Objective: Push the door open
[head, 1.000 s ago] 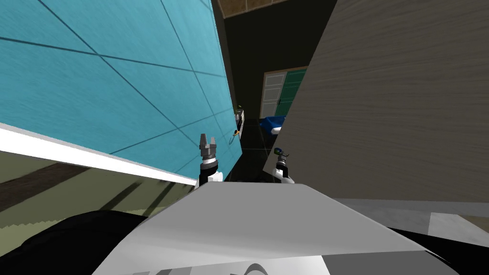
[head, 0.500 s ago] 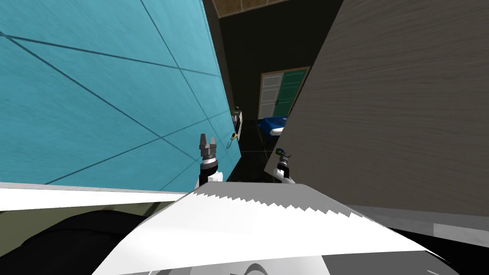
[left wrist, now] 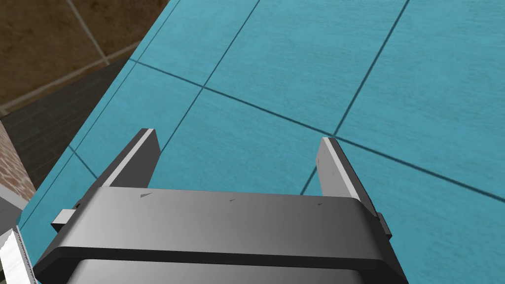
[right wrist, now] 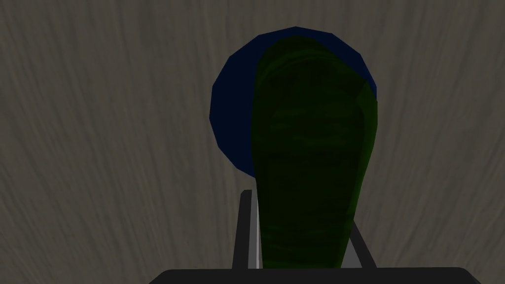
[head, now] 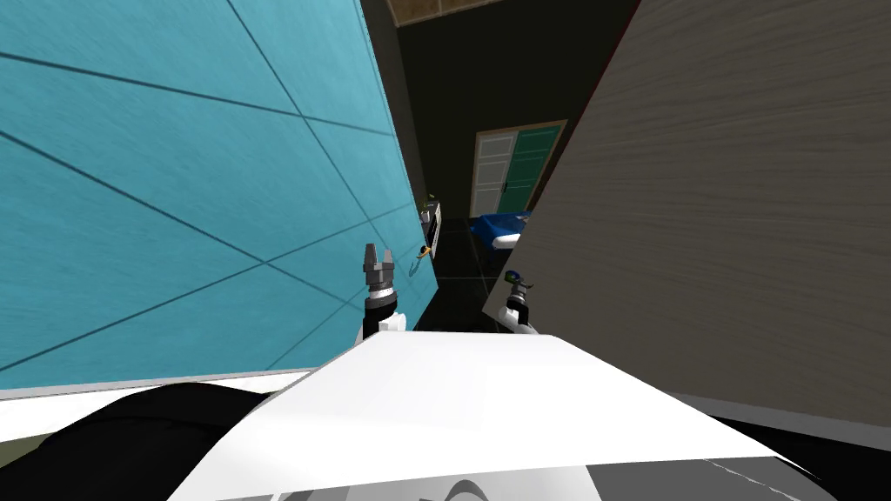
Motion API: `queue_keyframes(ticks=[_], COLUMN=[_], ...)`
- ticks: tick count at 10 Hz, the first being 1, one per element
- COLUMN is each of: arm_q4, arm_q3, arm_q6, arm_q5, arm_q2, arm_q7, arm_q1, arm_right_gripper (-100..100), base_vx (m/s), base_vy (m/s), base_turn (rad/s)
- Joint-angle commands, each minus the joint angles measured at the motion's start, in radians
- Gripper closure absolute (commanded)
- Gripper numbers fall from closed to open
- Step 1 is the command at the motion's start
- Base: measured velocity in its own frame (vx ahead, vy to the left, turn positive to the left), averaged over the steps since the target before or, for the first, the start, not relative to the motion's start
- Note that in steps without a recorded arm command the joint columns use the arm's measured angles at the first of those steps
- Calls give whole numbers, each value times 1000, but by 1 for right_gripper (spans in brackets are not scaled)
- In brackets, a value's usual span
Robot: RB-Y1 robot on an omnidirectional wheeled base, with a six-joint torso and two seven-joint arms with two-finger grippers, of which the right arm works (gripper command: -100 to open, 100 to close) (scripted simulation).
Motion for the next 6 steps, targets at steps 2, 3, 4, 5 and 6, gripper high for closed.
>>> queue_keyframes(ticks=[2,3,4,5,6], arm_q4=[13,13,14,15,84], arm_q3=[-30,-40,-55,-66,-66], arm_q6=[-23,-26,-32,-36,-36], arm_q5=[-24,-33,-47,-56,-56], arm_q2=[-19,-21,-24,-25,-25], arm_q7=[14,21,32,39,39], arm_q1=[-7,-7,-8,-8,-23], arm_right_gripper=[100,100,100,100,100], base_vx=[226,213,223,210,155], base_vy=[-78,-79,-100,-67,-41], base_turn=[-39,-36,-94,-31,-6])
